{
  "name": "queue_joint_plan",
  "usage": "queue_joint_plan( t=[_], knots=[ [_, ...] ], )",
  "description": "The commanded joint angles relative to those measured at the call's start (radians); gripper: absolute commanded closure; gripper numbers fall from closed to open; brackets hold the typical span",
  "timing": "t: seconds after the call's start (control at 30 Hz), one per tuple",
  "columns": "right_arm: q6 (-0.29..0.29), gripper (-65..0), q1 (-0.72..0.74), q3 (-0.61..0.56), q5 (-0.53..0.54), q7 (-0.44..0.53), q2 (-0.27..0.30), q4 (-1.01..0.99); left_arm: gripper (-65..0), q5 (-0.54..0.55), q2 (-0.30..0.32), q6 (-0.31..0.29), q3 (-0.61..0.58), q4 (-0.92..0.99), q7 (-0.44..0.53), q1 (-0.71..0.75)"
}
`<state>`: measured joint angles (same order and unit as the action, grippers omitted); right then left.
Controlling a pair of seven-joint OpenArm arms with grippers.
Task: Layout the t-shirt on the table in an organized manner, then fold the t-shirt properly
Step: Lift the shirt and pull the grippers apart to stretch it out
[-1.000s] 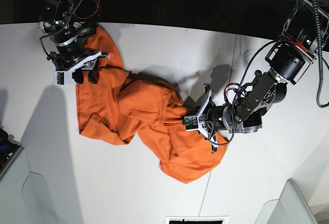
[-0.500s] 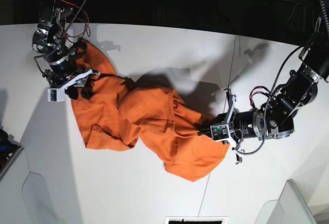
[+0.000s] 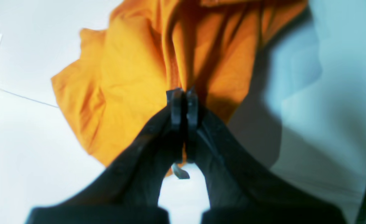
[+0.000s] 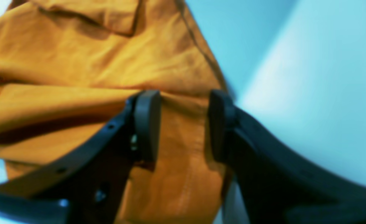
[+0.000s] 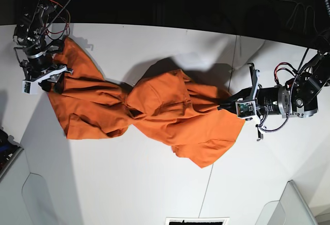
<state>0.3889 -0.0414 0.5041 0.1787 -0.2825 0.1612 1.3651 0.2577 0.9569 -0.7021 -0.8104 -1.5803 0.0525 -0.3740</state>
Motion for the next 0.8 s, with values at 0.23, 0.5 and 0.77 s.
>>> queue_joint_plan(
  t=[0.23,0.5,0.77],
  knots=[
    [-0.026,-26.1,0.035,0.017,0.065,0.001,0.092,0.008,-32.2,0.013,0.078,0.004,0.014,-0.011,0.010,-0.014],
    [0.007,-26.1,0.105,0.080,0.154,-0.019,0.093,0.008,-32.1,0.054,0.103,0.004,0.068,-0.011,0.010,-0.013],
    [0.174,-26.1,0.096,0.084,0.311,-0.105,0.085,0.034,-32.0,0.123,0.073,0.004,0.095,-0.170,-0.008,0.035]
  ],
)
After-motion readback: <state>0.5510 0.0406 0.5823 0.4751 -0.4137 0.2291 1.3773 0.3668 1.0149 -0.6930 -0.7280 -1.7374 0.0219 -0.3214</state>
